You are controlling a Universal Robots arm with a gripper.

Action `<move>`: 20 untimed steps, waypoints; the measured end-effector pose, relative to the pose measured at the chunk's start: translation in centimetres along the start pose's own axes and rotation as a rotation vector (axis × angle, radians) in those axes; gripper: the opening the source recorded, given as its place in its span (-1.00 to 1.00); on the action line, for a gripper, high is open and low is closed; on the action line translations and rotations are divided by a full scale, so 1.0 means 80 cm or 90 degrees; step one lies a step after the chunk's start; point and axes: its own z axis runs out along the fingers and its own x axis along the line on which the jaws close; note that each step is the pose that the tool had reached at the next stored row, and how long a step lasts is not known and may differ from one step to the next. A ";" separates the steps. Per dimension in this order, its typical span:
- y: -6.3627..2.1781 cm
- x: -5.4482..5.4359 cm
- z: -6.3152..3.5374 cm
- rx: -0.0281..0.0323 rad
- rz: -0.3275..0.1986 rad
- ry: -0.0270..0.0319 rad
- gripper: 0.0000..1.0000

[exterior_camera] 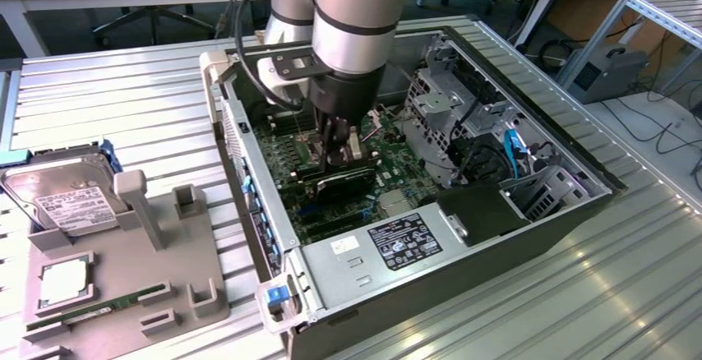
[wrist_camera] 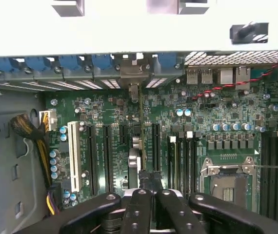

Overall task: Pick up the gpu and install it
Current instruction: 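Press down on the gpu until it lock into place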

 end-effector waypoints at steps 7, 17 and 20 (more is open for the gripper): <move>0.000 -0.001 -0.040 0.0000 0.000 0.0000 -0.79; -0.002 -0.002 -0.075 -0.0001 0.000 0.0001 -0.79; -0.010 -0.002 -0.075 0.0000 0.000 0.0000 -0.79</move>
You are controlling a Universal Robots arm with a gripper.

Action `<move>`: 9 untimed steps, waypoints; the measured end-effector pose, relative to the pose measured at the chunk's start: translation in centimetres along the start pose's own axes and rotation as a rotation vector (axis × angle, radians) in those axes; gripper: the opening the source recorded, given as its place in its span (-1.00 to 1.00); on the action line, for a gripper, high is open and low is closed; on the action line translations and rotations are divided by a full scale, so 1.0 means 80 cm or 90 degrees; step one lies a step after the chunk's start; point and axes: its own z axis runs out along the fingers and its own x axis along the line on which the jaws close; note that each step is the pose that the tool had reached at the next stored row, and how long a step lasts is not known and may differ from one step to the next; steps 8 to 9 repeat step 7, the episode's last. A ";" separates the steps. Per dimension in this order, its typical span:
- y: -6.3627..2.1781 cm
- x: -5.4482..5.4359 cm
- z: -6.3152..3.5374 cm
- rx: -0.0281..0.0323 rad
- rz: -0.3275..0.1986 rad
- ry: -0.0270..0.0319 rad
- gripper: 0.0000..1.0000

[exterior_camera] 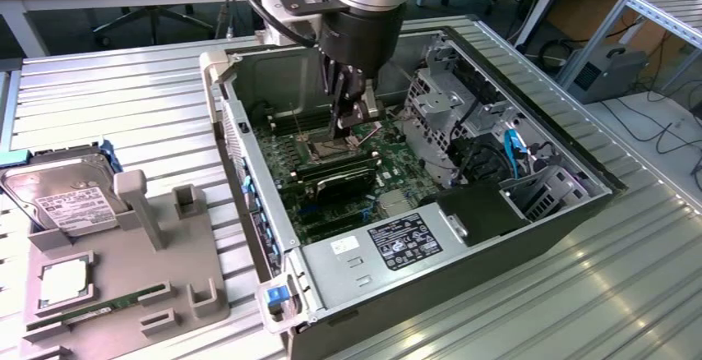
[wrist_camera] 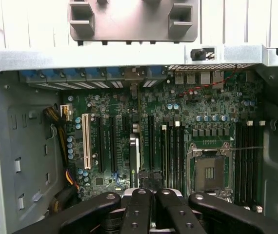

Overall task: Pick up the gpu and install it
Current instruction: 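Press down on the gpu until it lock into place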

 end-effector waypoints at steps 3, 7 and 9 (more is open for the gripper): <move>-0.001 0.000 0.000 0.0000 0.000 0.0000 -0.79; -0.001 0.000 0.000 0.0000 0.000 0.0000 -0.79; -0.001 0.000 0.000 0.0000 0.000 0.0000 -0.79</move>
